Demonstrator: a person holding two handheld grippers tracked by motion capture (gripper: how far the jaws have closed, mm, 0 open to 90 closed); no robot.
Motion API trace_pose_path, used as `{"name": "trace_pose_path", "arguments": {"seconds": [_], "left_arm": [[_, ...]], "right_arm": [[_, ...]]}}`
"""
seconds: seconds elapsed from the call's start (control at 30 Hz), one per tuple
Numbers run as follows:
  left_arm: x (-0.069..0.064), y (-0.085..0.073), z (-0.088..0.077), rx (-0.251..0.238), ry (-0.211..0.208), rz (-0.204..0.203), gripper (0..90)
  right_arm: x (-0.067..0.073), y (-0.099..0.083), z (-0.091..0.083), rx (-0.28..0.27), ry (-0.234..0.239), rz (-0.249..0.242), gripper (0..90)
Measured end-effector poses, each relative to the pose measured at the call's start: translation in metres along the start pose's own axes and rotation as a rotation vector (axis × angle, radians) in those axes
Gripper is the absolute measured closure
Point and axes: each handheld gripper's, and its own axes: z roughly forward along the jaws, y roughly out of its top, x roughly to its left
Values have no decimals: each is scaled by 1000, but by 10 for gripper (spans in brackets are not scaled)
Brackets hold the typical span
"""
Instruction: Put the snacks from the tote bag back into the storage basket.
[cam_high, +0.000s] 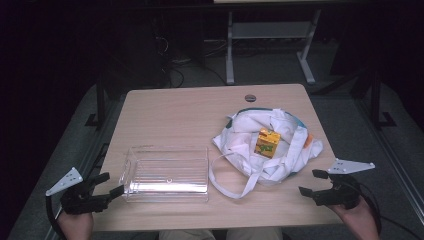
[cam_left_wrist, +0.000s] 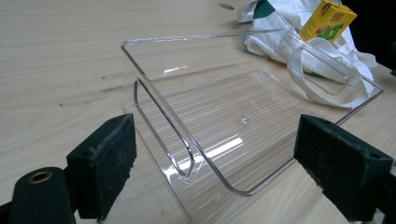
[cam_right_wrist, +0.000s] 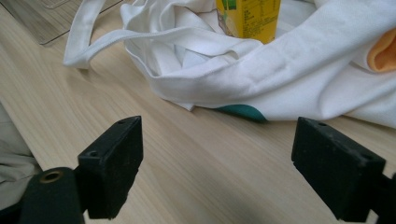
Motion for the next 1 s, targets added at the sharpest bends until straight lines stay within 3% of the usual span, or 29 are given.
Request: {"name": "trace_pose_path", "arguments": {"seconds": [0.6, 1.0], "left_arm": [[0, 1, -3, -16, 10, 4, 128], [0, 1, -5, -35, 15, -12, 128]], "right_arm": [[-7, 39, -11, 21, 6, -40, 156], [-10, 63, -5, 58, 4, -82, 157]]}}
